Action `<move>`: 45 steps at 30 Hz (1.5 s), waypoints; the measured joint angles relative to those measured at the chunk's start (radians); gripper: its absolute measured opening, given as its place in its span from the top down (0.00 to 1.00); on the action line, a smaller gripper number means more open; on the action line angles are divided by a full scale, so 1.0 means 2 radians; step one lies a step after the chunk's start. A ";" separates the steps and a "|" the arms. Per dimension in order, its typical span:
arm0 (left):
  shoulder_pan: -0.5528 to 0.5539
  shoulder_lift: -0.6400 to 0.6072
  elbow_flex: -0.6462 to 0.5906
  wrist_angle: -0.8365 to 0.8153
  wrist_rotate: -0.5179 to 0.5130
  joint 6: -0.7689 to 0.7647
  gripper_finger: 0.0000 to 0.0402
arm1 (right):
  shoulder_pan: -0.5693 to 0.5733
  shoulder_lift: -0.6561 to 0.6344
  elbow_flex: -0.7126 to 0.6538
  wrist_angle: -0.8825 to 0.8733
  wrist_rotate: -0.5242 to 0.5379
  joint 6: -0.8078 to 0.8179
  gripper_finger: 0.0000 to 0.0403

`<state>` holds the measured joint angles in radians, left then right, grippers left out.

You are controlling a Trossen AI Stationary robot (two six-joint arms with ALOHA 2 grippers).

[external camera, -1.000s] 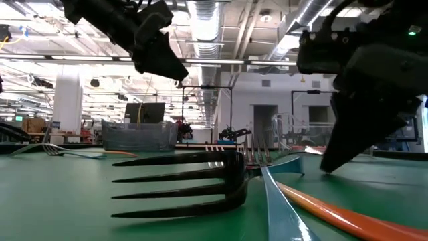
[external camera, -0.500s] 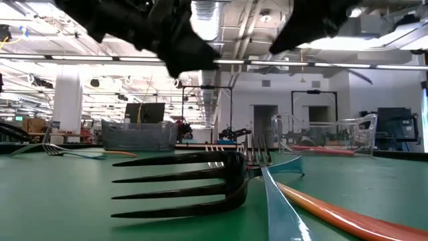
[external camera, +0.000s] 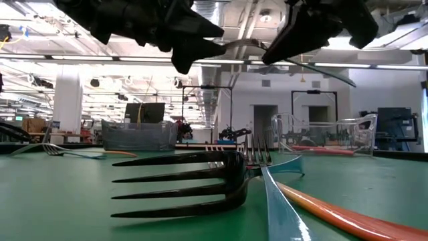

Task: Sort silverware by color (type)
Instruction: Put the blue fork into the black bin

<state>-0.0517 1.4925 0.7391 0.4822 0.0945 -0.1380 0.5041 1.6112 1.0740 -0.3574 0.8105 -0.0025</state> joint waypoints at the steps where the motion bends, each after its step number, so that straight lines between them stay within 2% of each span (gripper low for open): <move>1: 0.000 0.000 0.000 0.002 0.012 0.000 0.53 | 0.000 0.000 0.000 0.004 0.000 -0.011 0.92; 5: 0.000 0.000 0.000 0.002 0.045 -0.008 0.53 | -0.001 -0.001 0.000 0.015 0.000 -0.049 0.92; 10: 0.000 0.000 0.000 0.003 0.047 -0.013 0.52 | -0.005 -0.001 0.000 0.042 -0.001 -0.102 0.91; 21: 0.001 0.000 0.012 -0.017 0.068 -0.019 0.58 | -0.025 -0.001 0.000 0.062 -0.013 -0.116 0.91; 26: 0.001 0.000 0.012 -0.030 0.087 -0.002 0.72 | -0.025 -0.001 0.000 0.072 -0.013 -0.117 0.91; 31: 0.000 0.000 0.012 -0.036 0.096 0.029 0.95 | -0.025 -0.001 0.000 0.082 -0.013 -0.125 0.91; 35: 0.000 -0.001 0.012 -0.042 0.069 0.055 0.99 | -0.025 -0.001 0.000 0.079 -0.008 -0.123 0.87; 40: 0.012 -0.029 0.012 -0.090 0.042 0.073 1.00 | -0.023 -0.001 0.001 0.075 0.048 -0.064 0.75; 43: 0.023 -0.079 0.012 -0.181 -0.032 0.071 1.00 | -0.022 -0.003 0.001 0.053 0.106 -0.005 0.67; 45: 0.031 -0.124 0.017 -0.269 -0.115 0.056 1.00 | -0.022 -0.009 0.001 0.032 0.131 0.041 0.63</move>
<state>0.0095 1.2450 0.7738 -0.0561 -0.1353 -0.0250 0.4599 1.5936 1.0752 -0.2925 1.0717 0.0800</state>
